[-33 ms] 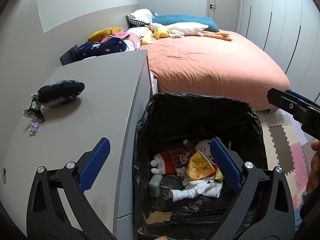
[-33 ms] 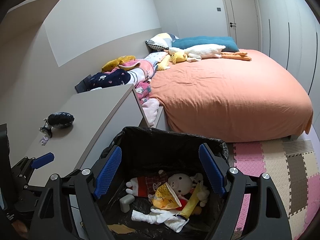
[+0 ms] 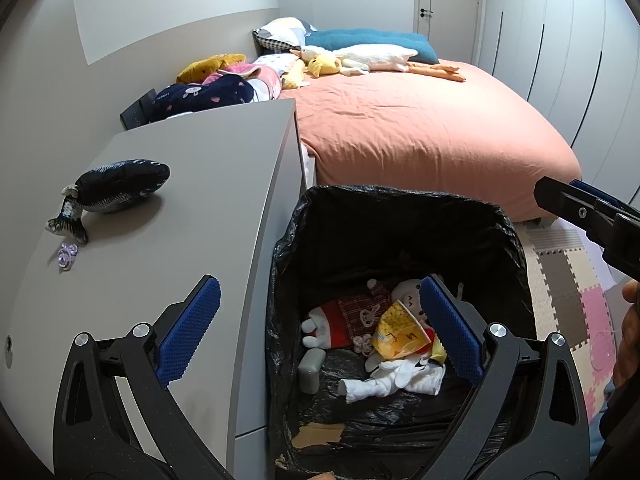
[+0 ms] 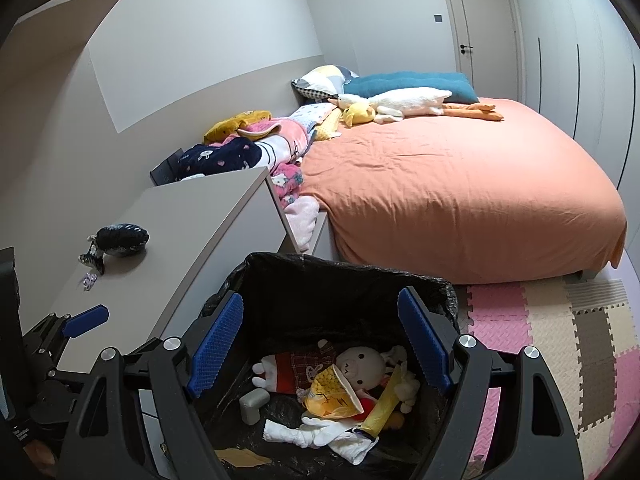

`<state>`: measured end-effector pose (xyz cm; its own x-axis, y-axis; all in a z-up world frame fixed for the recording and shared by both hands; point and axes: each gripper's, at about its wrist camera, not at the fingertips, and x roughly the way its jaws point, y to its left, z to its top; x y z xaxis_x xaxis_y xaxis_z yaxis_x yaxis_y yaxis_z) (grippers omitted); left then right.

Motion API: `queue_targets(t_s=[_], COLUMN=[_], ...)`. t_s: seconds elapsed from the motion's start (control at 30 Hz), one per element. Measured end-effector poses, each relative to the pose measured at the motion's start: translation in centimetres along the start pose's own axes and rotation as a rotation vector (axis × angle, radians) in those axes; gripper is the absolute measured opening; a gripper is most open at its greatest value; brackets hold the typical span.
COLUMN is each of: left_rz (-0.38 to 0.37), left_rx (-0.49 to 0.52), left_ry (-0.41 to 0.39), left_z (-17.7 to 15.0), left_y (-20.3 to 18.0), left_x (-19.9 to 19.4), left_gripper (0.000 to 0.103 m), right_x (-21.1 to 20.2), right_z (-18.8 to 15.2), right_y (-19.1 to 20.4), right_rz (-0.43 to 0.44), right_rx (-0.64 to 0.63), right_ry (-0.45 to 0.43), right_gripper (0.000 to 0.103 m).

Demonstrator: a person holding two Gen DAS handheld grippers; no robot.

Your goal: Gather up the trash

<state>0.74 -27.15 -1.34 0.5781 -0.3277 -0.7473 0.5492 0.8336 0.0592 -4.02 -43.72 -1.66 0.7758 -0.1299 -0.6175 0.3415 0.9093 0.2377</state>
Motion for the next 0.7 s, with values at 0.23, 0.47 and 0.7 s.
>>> queue_targets(t_s=[0.23,0.47,0.7], left_rz=[0.010,0.028,0.049], left_rx=[-0.018,-0.042,-0.083], left_ry=[0.010,0.015,0.018], left_z=[0.1,0.3,0.3], left_y=[1.1,3.0,5.6], left_x=[0.5,0.8,1.1], left_gripper=[0.096,0.096,0.096], right_x=[1.3,2.6,4.1], right_z=[0.0,0.4,0.8], right_y=[0.9,2.9,5.6], right_rz=[0.011,0.042,0.072], right_rx=[-0.011,-0.043,-0.077], right_ry=[0.025,0.039,0.057], right_gripper=[0.080,0.080,0.080])
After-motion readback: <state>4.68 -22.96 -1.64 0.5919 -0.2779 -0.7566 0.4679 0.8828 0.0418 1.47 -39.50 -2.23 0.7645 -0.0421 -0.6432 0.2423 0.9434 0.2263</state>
